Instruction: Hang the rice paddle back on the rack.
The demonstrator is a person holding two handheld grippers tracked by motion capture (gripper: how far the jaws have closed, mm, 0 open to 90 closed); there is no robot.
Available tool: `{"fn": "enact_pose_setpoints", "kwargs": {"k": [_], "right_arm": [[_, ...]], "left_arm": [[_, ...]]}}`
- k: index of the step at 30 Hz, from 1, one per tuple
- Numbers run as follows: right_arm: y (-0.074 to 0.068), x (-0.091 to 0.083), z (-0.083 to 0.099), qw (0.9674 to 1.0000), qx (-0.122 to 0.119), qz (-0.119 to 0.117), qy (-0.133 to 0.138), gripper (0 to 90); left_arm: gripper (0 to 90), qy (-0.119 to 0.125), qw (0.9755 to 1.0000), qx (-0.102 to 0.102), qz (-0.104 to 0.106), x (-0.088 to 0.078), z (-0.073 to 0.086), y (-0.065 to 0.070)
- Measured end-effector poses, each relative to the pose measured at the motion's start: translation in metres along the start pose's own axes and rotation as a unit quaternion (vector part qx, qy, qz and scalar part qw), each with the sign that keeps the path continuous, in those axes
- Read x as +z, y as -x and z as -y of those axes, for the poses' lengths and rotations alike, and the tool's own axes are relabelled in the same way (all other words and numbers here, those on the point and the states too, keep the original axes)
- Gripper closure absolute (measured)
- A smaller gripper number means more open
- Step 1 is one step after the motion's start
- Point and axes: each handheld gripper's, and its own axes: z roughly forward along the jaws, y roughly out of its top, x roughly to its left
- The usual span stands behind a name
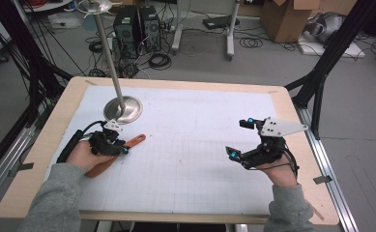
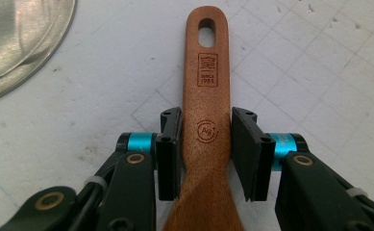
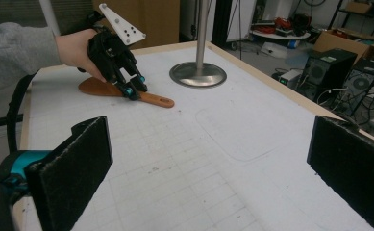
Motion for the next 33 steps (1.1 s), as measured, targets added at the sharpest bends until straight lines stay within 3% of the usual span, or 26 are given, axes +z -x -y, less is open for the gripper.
{"fn": "enact_pose_setpoints", "kwargs": {"k": [6,14,26,33], "right_arm": [[0.001,0.000,0.000,1.0000,0.001,0.001,0.001,0.3],[0.000,0.000,0.000,1.0000,0.000,0.002,0.000,0.3],[0.000,0.001,0.000,1.0000,0.001,0.000,-0.003,0.3],[0.000,0.002,0.000,1.0000,-0.002,0.000,-0.001,0.3]], "left_arm": [[65.0,0.001,1.0000,0.003,-0.008,-0.003,0.001,0.001],[65.0,0.030,0.9995,-0.001,-0.015,-0.021,0.002,0.000],[65.0,0.073,0.9969,-0.003,-0.028,-0.045,0.005,0.002],[65.0,0.099,0.9943,-0.005,-0.039,-0.061,0.005,0.002]]}}
